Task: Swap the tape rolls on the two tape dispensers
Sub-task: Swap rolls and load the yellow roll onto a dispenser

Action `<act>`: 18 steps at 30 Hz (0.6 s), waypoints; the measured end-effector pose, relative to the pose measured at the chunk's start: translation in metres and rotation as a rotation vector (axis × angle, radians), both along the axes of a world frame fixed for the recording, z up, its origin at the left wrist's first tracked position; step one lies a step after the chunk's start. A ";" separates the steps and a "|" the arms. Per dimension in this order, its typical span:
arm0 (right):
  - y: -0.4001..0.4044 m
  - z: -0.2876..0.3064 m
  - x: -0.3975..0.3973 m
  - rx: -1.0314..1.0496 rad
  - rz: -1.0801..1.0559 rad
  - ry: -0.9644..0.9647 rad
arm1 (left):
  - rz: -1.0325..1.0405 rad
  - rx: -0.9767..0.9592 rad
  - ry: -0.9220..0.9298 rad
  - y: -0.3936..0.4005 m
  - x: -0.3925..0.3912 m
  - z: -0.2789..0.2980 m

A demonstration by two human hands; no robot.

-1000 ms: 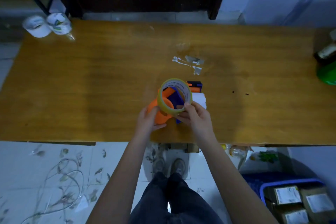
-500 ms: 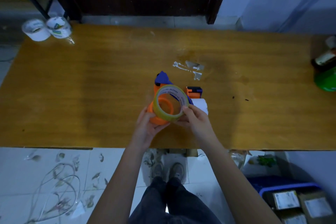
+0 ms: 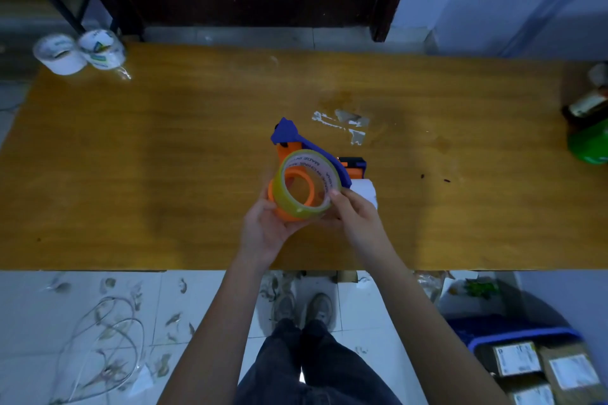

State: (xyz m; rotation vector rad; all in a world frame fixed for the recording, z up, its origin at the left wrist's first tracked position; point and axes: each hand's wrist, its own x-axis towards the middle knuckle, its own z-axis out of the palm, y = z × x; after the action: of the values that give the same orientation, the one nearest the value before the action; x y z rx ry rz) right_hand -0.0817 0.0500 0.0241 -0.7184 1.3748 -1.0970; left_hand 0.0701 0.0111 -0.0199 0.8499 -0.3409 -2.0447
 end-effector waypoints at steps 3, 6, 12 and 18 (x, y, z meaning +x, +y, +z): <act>-0.001 -0.001 0.002 -0.014 0.005 0.018 | 0.014 0.032 0.013 -0.001 -0.001 -0.001; 0.000 -0.001 0.002 -0.033 0.023 0.060 | 0.043 0.107 -0.032 -0.003 0.000 -0.001; 0.000 -0.002 0.003 -0.077 0.058 0.193 | -0.014 0.054 -0.147 -0.007 0.001 0.004; -0.002 -0.003 0.006 -0.072 0.103 0.413 | -0.080 -0.032 -0.261 -0.009 -0.001 0.014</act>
State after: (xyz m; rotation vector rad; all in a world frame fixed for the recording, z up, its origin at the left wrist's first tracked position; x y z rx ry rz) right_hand -0.0757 0.0481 0.0215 -1.1012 1.6281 -0.9529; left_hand 0.0687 0.0020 -0.0061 1.1014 -0.5577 -1.9977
